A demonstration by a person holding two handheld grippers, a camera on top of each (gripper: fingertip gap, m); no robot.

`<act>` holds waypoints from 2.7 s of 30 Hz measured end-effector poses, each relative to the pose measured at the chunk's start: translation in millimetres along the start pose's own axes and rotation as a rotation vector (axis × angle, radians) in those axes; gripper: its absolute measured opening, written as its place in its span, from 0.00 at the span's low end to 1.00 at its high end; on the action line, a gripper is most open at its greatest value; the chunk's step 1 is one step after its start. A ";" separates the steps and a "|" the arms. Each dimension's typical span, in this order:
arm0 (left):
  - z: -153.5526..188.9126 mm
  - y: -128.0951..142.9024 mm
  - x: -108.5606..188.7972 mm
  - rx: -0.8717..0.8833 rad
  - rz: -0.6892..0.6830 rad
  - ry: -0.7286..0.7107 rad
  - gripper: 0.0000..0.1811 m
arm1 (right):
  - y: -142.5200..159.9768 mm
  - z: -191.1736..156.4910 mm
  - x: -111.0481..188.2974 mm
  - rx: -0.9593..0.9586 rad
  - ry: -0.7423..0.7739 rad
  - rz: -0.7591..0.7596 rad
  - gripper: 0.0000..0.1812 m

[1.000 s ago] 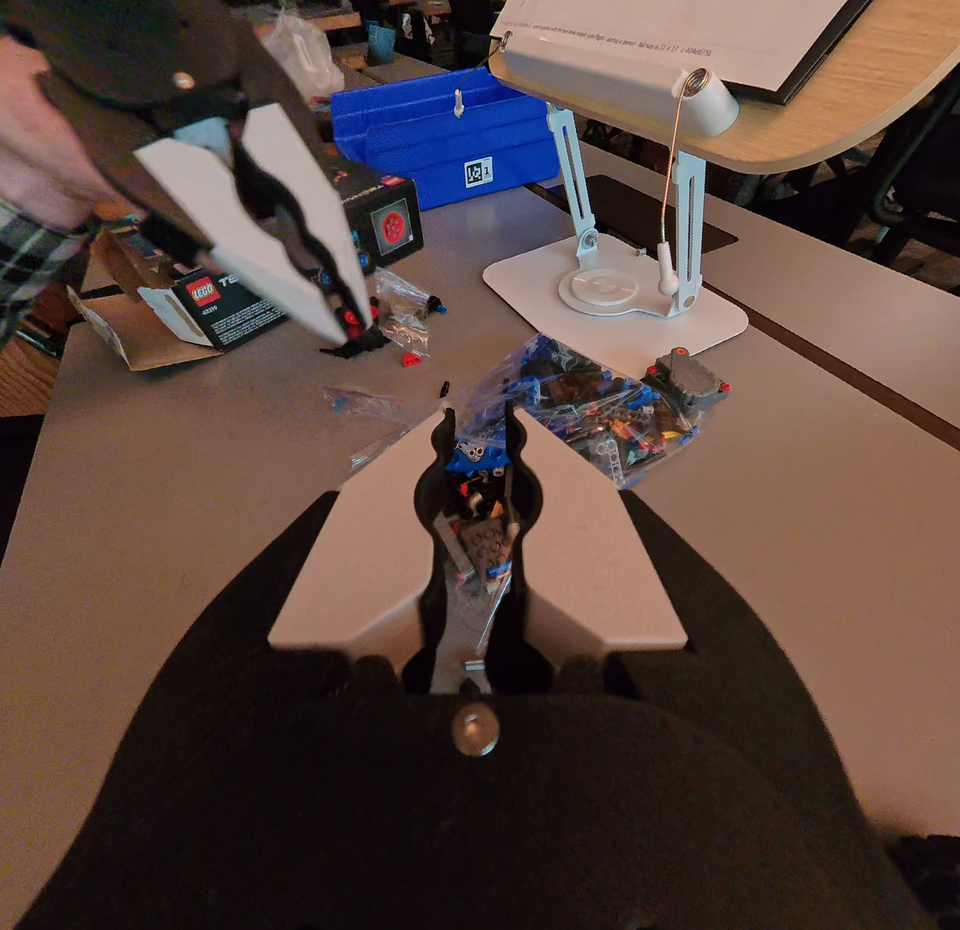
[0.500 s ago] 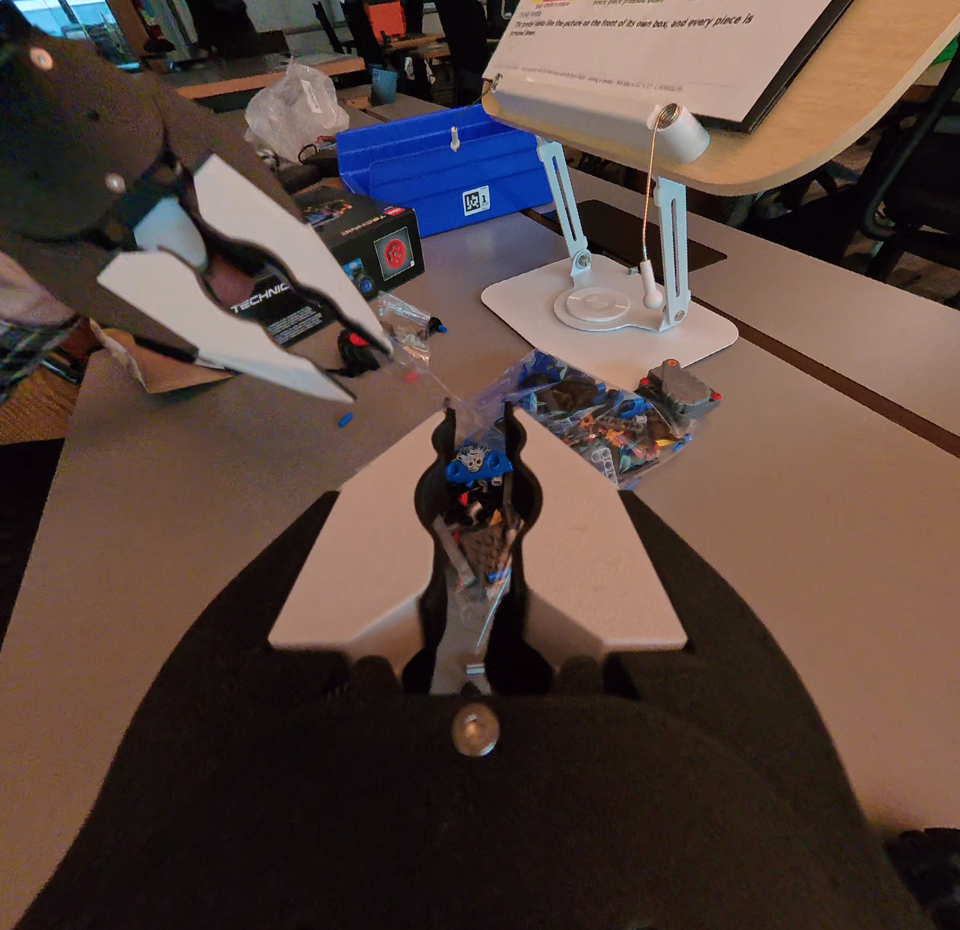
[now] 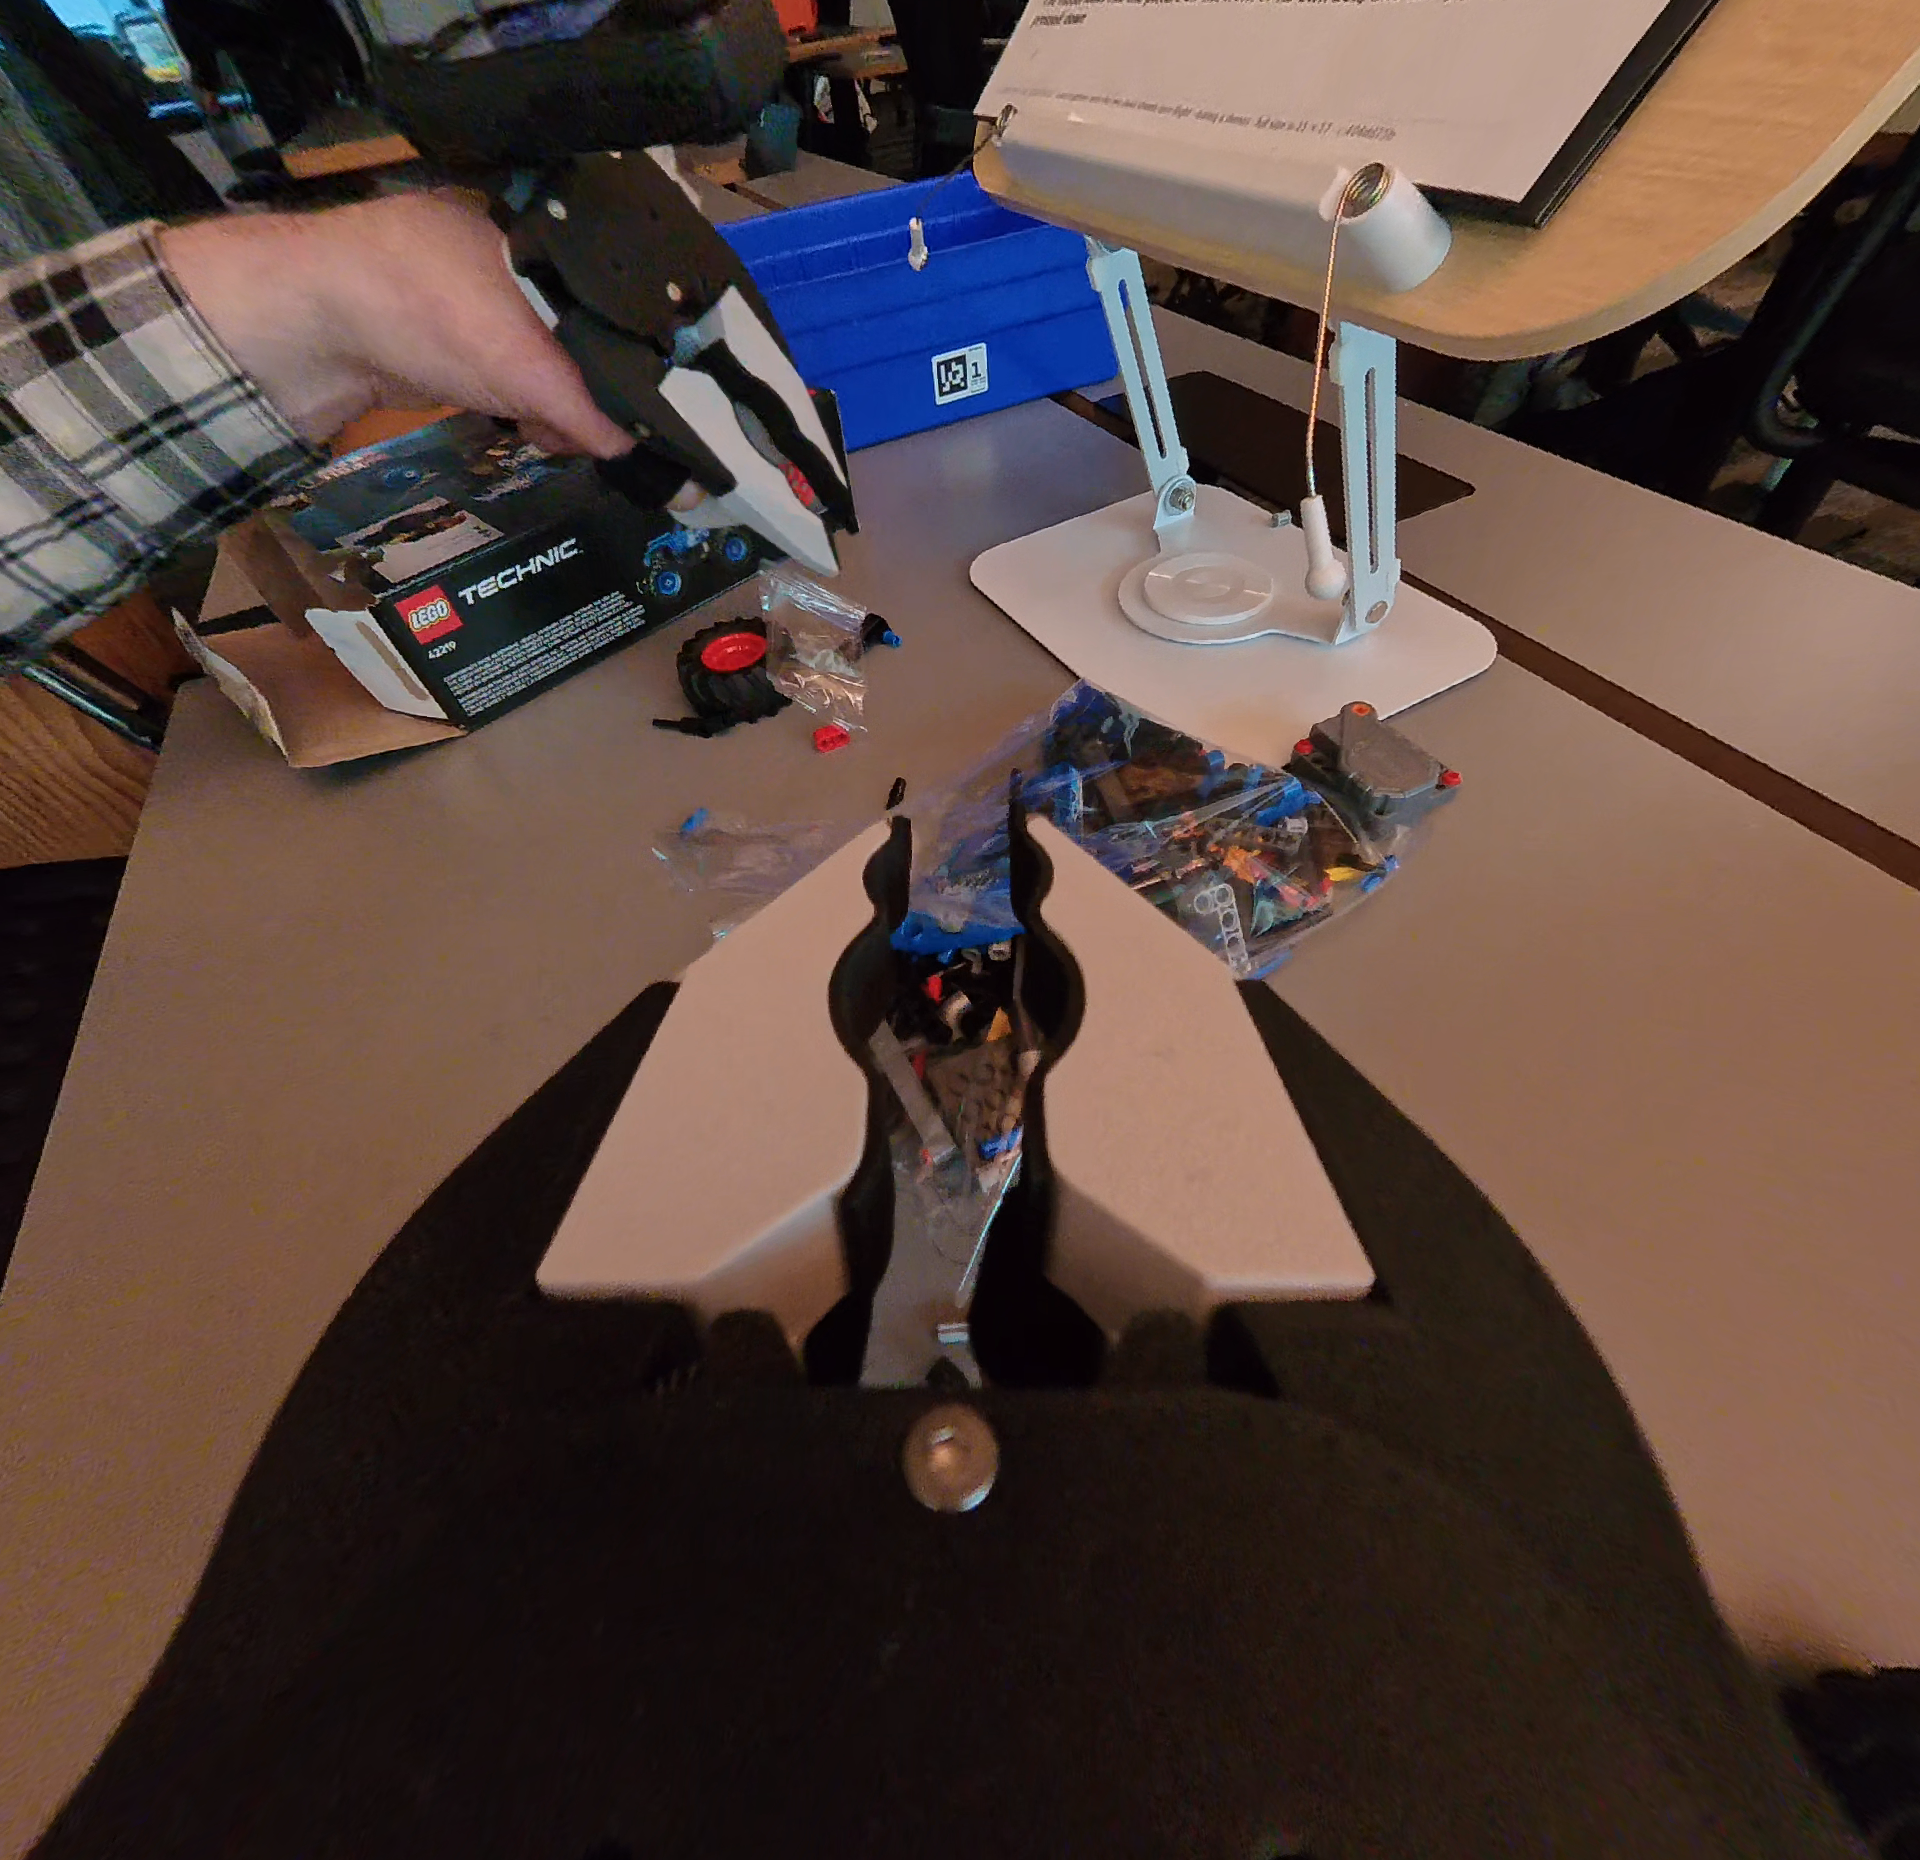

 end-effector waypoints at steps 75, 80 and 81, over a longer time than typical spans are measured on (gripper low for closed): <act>87.3 -7.8 -23.3 -0.195 -0.068 0.054 0.15 | -2.3 -7.0 2.2 -0.052 -0.114 0.032 0.11; 87.6 -12.1 -28.6 -0.138 -0.048 0.111 0.04 | -2.4 -7.0 2.2 -0.050 -0.114 0.031 0.11; 88.5 -13.0 -28.9 -0.138 -0.036 0.117 0.04 | -2.7 -6.8 2.7 -0.051 -0.114 0.033 0.11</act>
Point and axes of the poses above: each gripper's, where its closed fingertips meet, x back along the fingers, y out of its underside, z = x × y across the jaws, the point moved 6 cm from there along x, back along the fingers, and after that the axes turned 4 degrees about -x, right-handed, at the moved point
